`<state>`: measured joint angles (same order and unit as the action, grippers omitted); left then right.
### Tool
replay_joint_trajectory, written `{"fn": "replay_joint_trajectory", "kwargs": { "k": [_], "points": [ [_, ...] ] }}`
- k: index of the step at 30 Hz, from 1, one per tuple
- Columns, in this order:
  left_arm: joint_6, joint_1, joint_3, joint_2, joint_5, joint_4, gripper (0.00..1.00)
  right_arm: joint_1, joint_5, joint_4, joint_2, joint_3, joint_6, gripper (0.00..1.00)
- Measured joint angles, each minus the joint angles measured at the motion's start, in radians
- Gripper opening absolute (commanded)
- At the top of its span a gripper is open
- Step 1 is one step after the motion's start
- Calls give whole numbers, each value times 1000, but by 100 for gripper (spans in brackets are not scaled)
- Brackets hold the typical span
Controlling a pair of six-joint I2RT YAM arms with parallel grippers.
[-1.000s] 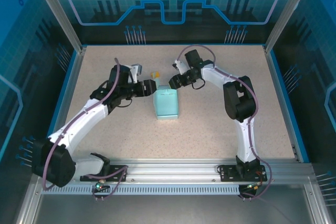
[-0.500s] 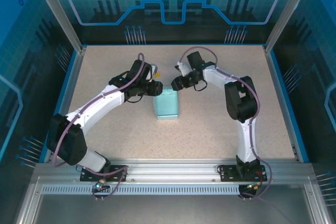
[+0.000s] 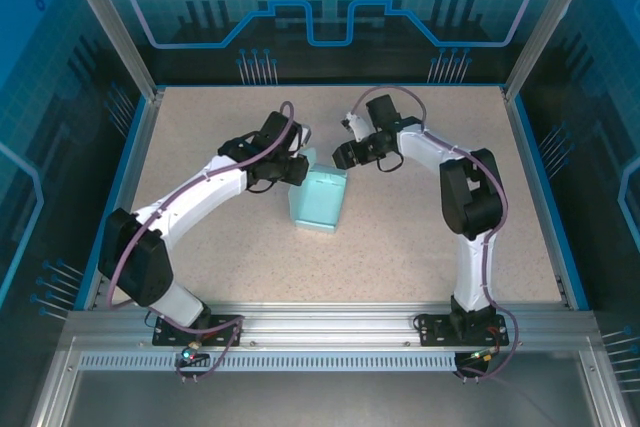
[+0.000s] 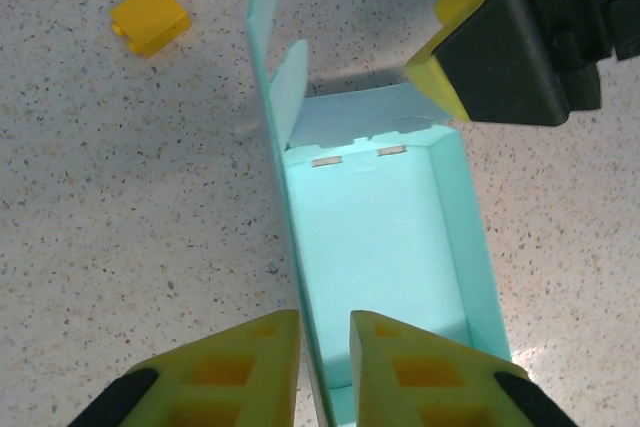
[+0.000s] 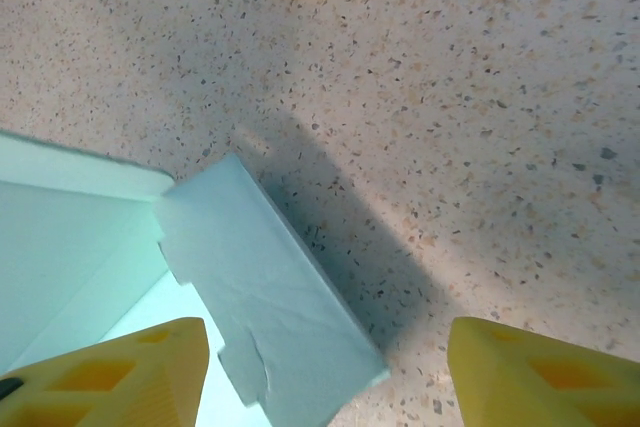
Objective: Fold the paper box
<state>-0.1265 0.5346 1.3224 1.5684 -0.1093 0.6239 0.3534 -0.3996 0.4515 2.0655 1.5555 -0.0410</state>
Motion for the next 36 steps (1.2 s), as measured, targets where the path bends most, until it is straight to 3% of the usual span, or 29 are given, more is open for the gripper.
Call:
{"fn": "replay_joint_trajectory", "kwargs": {
  "k": [12, 21, 29, 36],
  "points": [
    [238, 4, 78, 68, 18, 31, 13, -50, -2, 0, -142, -152, -39, 66],
    [442, 5, 167, 109, 126, 51, 12, -82, -45, -10, -308, -336, -117, 65],
    [518, 5, 195, 153, 181, 52, 12, -145, -110, -36, -397, -496, -170, 61],
    [548, 5, 196, 159, 218, 52, 12, -198, -156, -79, -385, -542, -203, 59]
  ]
}}
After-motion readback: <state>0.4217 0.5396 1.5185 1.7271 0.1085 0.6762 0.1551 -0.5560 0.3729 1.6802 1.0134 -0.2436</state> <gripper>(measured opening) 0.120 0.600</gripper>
